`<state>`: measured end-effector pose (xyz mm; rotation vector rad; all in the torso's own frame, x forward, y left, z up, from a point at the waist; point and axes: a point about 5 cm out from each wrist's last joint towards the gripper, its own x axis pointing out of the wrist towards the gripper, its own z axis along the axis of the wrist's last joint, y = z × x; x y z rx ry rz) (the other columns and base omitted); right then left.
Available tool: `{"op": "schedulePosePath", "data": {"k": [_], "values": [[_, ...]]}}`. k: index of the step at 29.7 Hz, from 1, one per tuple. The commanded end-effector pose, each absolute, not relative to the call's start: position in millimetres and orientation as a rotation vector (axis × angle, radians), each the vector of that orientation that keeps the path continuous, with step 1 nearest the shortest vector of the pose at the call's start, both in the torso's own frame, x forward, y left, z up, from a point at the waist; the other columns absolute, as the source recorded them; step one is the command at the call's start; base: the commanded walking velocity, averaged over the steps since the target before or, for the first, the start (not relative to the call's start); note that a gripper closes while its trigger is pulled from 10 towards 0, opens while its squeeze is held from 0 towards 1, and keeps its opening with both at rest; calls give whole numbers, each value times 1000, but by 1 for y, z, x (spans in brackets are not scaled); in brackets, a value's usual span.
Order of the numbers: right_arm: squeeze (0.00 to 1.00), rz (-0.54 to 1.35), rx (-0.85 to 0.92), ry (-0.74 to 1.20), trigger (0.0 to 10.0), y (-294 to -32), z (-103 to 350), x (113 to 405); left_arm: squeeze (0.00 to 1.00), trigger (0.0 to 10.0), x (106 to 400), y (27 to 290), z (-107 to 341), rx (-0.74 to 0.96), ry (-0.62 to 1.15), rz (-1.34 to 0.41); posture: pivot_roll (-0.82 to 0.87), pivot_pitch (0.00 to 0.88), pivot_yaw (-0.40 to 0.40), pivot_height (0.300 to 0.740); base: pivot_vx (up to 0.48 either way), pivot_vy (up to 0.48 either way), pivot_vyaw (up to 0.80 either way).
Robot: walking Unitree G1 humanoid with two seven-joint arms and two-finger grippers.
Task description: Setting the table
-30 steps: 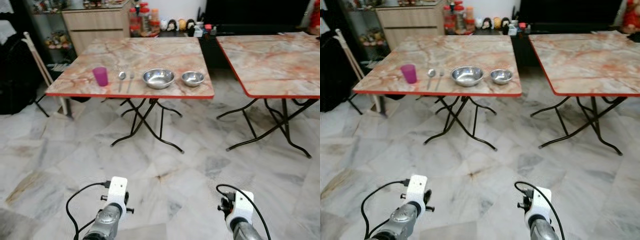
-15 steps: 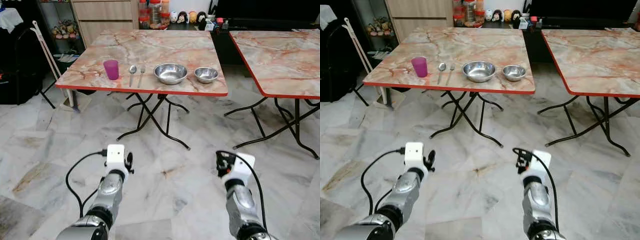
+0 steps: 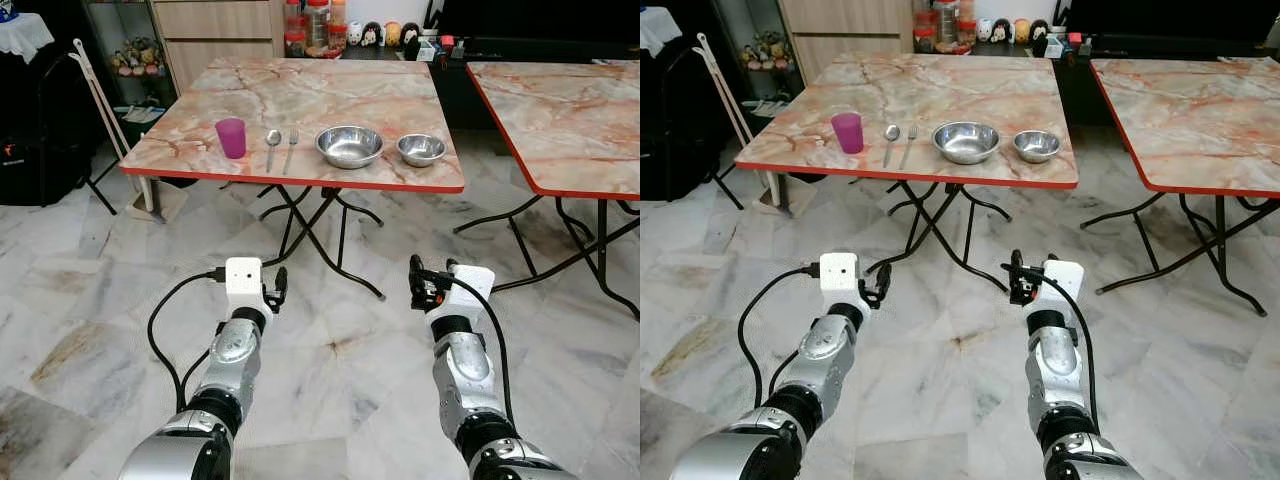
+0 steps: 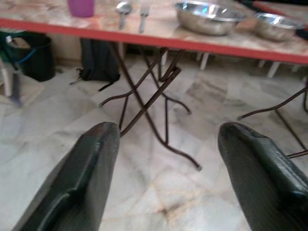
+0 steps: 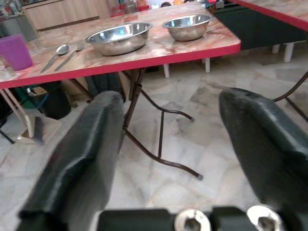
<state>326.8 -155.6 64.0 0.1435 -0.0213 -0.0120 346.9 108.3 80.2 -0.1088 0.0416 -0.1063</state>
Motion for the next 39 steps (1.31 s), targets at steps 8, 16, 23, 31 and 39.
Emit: {"op": "schedulePosePath", "data": {"k": [8, 16, 23, 31, 39], "values": [[0, -75, 158, 261, 10000, -171, 13, 298, 0, 10000, 343, 112, 75, -158, 47, -92, -49, 0, -4, 740, 0, 0, 0], [0, -101, 82, 652, 10000, -188, -50, 234, 0, 10000, 346, 115, 80, -174, 22, -81, -43, 0, -6, 740, 0, 0, 0], [0, -168, 73, 864, 10000, -201, -83, 177, 0, 10000, 349, 114, 88, -175, -9, -96, -37, 0, -12, 740, 169, 0, 0], [0, -183, 137, 864, 10000, -198, -82, 181, 0, 10000, 347, 107, 85, -171, -3, -120, -49, 0, -7, 740, 352, 0, -134], [0, -149, 118, 835, 10000, -194, -77, 191, 0, 10000, 348, 109, 86, -179, -1, -110, -47, 0, -9, 740, 368, 0, -293]]}}
